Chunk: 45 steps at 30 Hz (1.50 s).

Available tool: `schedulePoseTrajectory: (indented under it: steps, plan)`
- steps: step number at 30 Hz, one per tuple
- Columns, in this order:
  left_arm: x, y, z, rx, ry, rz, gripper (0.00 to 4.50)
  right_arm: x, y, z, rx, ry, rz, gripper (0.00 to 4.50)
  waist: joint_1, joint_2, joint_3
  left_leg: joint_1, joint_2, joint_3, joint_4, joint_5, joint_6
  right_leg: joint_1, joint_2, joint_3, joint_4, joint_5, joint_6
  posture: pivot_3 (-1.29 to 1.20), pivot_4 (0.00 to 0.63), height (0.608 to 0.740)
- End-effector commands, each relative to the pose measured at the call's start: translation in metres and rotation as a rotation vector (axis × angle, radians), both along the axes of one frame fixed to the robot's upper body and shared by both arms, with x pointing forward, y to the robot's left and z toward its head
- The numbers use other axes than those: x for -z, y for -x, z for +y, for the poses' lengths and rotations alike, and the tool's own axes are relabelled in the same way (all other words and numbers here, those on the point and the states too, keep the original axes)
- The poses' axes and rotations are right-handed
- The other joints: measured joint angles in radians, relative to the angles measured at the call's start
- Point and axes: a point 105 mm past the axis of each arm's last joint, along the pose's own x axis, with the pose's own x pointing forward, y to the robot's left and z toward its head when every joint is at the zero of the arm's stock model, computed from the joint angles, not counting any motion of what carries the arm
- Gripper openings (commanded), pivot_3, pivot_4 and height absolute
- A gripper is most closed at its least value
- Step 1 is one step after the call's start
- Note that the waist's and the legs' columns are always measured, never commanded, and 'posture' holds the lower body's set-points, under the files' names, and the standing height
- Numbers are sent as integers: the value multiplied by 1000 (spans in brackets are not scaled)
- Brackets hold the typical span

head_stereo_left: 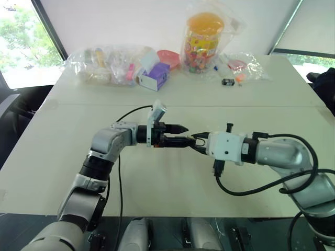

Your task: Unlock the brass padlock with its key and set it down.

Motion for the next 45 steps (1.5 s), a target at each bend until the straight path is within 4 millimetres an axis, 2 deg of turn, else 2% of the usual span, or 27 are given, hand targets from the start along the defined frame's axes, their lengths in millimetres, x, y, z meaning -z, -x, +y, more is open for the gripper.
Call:
schedulePoseTrajectory:
  steps: [1,3,6,9,19,26,27,28,29,30,32,34,37,38,45]
  plan:
    - [-5,5,-2,35,7,-41,3787,-9,1,2,-17,4,-55,696,0,0,0,0,0,0,0,0,0,0,0,0,0,0,0,0,150,735]
    - [-4,7,-2,48,3,-39,3128,-10,1,2,-17,4,-57,696,1,0,0,0,0,0,0,0,0,0,0,0,0,0,0,0,150,735]
    - [-2,10,-2,76,-6,-28,1708,-10,1,2,-17,5,-61,696,1,0,0,0,0,0,0,0,0,0,0,0,0,0,0,0,150,735]
    - [-1,12,-2,83,-10,-25,82,-11,1,3,-20,7,-66,696,0,0,0,0,0,0,0,0,0,0,0,0,0,0,0,0,150,735]
    - [-1,6,-1,52,-3,-16,27,-10,6,9,-52,7,-39,696,1,0,0,0,0,0,0,0,0,0,0,0,0,0,0,0,150,735]
    - [-6,1,4,31,6,-34,0,-6,7,-1,-5,17,-1,4201,1,0,0,-1,0,0,0,0,0,-1,-1,0,0,0,0,0,150,735]
    - [-6,1,5,30,6,-35,0,-6,7,-3,4,12,7,4483,1,0,0,-1,0,0,0,0,0,0,-1,0,0,0,0,0,150,735]
    - [-5,1,6,30,2,-38,0,-8,8,-5,14,-2,19,4483,1,0,0,-1,0,0,0,0,0,0,-1,0,0,0,0,0,150,735]
    - [-5,1,8,31,-2,-40,0,-13,6,-8,48,-60,38,4379,1,0,0,-1,0,0,0,0,0,-1,-1,0,0,0,0,0,150,735]
    - [-4,2,9,33,-5,-42,0,-18,5,-10,71,-109,50,4017,1,0,0,-1,0,0,0,0,0,-1,-1,0,0,0,0,0,150,735]
    - [-4,4,10,43,-5,-40,0,-26,2,-11,99,-181,45,3119,1,0,0,-1,0,0,0,0,0,-1,-1,0,0,0,0,0,150,735]
    - [-5,5,10,51,-3,-38,0,-29,-1,-11,115,-199,30,1967,0,0,0,-1,0,0,0,0,0,-1,-1,0,0,0,0,0,150,735]
    - [-7,11,9,79,2,-34,0,-27,-9,-11,152,-220,18,411,0,0,0,-1,0,0,0,0,0,-1,-1,0,0,0,0,0,150,735]
    - [-7,12,9,83,4,-34,0,-25,-9,-11,154,-219,19,72,0,0,0,-2,0,0,0,0,0,-2,-2,0,0,0,0,0,150,735]
    - [-16,12,7,90,41,-24,0,-6,-13,-11,180,-224,58,72,1,0,0,-4,0,0,0,0,0,-3,-2,0,0,0,0,0,150,735]
